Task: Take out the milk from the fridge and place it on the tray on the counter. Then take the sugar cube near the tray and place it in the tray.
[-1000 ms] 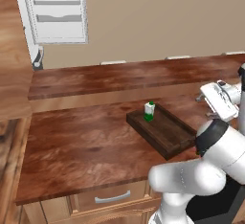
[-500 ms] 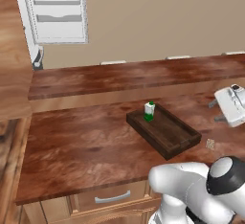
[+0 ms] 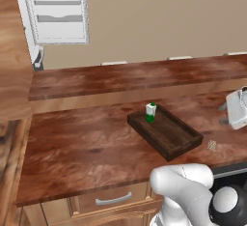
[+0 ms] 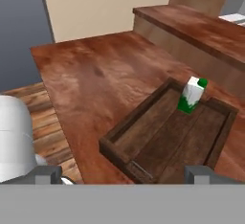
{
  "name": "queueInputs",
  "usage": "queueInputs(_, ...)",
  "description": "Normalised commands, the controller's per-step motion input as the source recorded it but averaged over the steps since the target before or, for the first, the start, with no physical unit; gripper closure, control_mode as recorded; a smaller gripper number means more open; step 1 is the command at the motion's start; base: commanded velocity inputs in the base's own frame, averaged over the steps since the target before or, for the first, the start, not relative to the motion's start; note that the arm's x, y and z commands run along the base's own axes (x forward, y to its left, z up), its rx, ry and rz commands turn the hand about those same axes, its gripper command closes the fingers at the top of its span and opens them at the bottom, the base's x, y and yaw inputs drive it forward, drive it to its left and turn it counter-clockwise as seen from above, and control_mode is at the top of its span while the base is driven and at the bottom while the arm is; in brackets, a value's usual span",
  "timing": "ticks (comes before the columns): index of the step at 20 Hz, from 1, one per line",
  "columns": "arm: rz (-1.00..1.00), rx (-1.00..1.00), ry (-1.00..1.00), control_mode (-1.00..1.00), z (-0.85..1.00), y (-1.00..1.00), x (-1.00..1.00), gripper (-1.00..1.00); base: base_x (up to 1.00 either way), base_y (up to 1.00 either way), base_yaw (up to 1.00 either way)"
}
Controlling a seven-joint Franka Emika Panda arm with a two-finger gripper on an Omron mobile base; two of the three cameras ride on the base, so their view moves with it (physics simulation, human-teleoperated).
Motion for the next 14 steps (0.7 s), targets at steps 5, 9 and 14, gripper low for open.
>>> queueInputs(5,-0.13,-0.18,0.10,-1.00,0.00,0.00,-0.41,-1.00,0.00,0.00,0.00)
queueInputs(9,-0.15,-0.21,0.15,-1.00,0.00,0.00,-0.35,-1.00,0.00,0.00,0.00)
queueInputs(14,-0.13,-0.23,0.24,-1.00,0.00,0.00,-0.15,-1.00,0.00,0.00,0.00)
